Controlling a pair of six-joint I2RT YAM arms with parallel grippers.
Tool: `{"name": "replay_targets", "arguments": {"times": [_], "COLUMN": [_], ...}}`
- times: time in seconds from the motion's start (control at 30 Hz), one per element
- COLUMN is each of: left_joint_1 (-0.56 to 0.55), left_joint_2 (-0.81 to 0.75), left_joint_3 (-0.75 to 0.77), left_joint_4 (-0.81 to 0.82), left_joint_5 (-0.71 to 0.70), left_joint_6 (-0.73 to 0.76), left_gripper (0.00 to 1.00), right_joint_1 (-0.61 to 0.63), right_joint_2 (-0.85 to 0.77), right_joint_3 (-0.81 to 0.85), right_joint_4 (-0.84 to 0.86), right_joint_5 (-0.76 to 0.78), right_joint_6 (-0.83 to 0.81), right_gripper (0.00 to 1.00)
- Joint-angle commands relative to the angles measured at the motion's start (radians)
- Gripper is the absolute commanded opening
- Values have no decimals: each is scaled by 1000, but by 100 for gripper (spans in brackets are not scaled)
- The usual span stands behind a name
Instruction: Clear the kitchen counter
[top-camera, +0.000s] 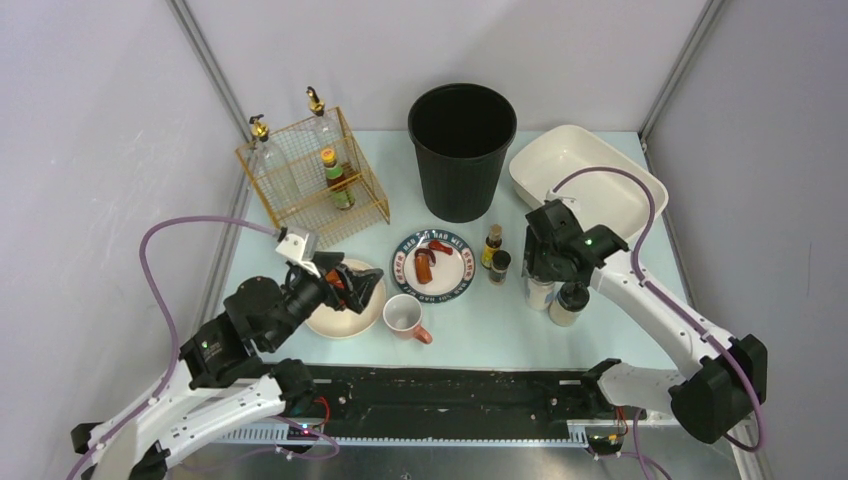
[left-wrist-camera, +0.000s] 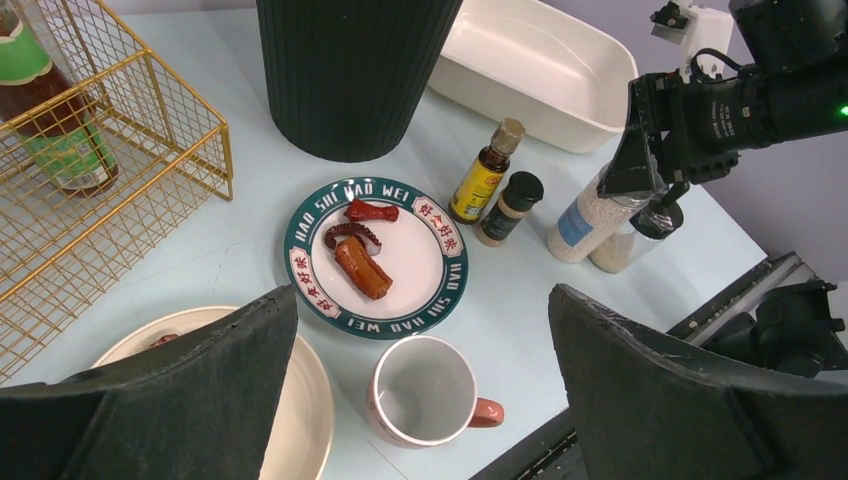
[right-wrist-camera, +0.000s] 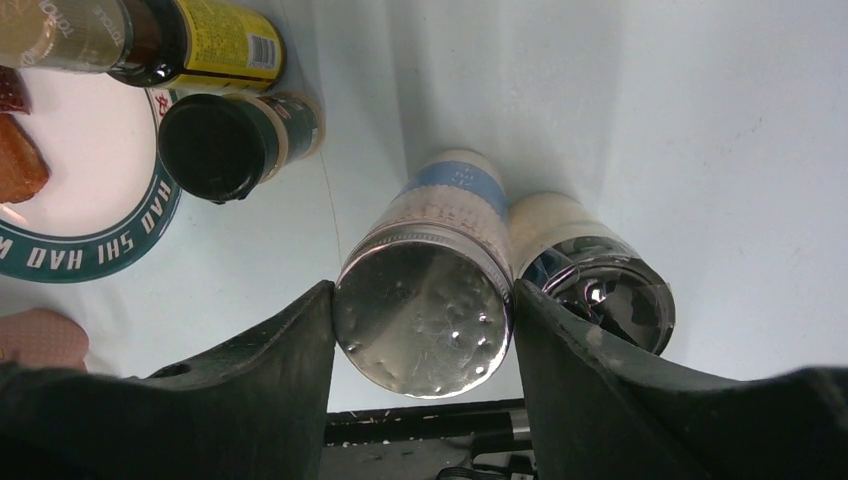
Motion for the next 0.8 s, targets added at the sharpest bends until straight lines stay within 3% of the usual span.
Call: {"name": "replay_targets", "arguments": {"times": [0.0,0.1,0.33,0.77], "left_joint_1": [-1,-1,0,-1], "left_joint_2": [-29,-34,-3,121], "left_joint_3": [-6,-4,11,104], "left_joint_4": [-5,-12,-12,53], "left_joint_5": [-5,-4,13,330], "left_joint_6": [9,8,4,49], "left_gripper": [98,98,98,98], "right_joint_1": [10,28,126,234], "right_joint_2": [-44,-65,-74,-89], "right_joint_3": [1,17,111,404], "right_joint_4": [-16,-28,-106,-209], "right_joint_5": [18,11,22,-244], "right_joint_6": [40,50,58,-78], "right_gripper": [29,21,14,8]}}
